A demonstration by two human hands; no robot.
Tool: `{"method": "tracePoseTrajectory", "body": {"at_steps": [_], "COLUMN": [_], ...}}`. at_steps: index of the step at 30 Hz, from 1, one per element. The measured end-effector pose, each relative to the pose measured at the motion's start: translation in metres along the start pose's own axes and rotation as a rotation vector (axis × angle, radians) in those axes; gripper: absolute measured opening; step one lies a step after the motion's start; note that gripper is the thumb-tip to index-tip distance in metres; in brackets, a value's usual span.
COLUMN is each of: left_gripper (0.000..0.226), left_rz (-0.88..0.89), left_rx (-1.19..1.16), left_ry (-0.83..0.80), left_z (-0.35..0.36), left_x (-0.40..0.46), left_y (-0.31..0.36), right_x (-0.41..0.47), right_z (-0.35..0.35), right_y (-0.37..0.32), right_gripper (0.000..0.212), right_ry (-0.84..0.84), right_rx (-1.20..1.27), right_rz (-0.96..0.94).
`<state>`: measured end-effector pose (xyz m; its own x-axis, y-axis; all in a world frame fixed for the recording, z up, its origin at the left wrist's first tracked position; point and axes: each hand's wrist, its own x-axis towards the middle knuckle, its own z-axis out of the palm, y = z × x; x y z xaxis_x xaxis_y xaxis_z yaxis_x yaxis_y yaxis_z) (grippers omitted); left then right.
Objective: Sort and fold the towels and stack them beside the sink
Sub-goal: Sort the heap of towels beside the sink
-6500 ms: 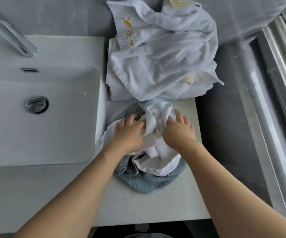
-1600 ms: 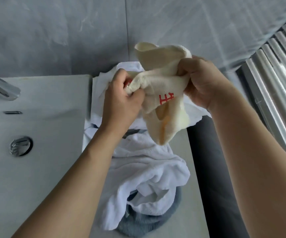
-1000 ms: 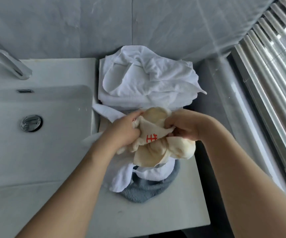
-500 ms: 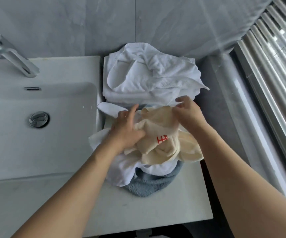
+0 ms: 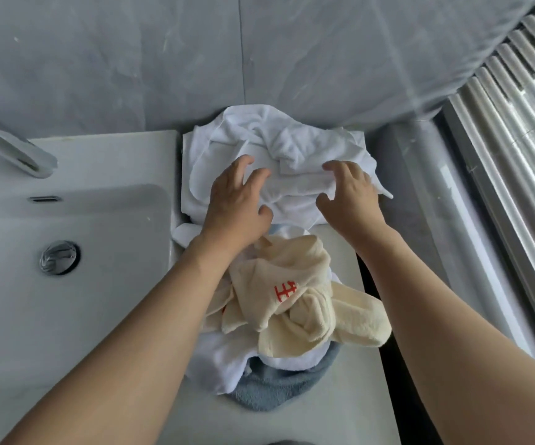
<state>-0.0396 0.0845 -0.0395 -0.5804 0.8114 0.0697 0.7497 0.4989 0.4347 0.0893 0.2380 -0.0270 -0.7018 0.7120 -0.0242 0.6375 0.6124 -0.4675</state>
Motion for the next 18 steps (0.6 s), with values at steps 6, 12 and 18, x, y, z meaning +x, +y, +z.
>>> {"method": "tracePoseTrajectory", "body": {"at_steps": [6,12,18], "left_gripper": [0.093,0.065,0.050], "left_rz": [0.055,0.225,0.248], "left_rx": [0.277,0.206,0.128], "left_ry": [-0.370,-0.110,0.050], "left_z": [0.010,0.017,0.015], "left_x": [0.054,0.081,0.102], "left_y": [-0.007,-0.023,-0.022], "right_x": [0.038,0.056,0.048], "right_z": [0.020,0.028,0.027], "right_y": [0.014,0.022,0.023], "right_gripper": [0.057,0.050,0.082], "right_ry": [0.100,0.164,0.091], "right_rx": [0.019,0.022,0.010], "right_rz": [-0.141,-0.133,-0.164]}}
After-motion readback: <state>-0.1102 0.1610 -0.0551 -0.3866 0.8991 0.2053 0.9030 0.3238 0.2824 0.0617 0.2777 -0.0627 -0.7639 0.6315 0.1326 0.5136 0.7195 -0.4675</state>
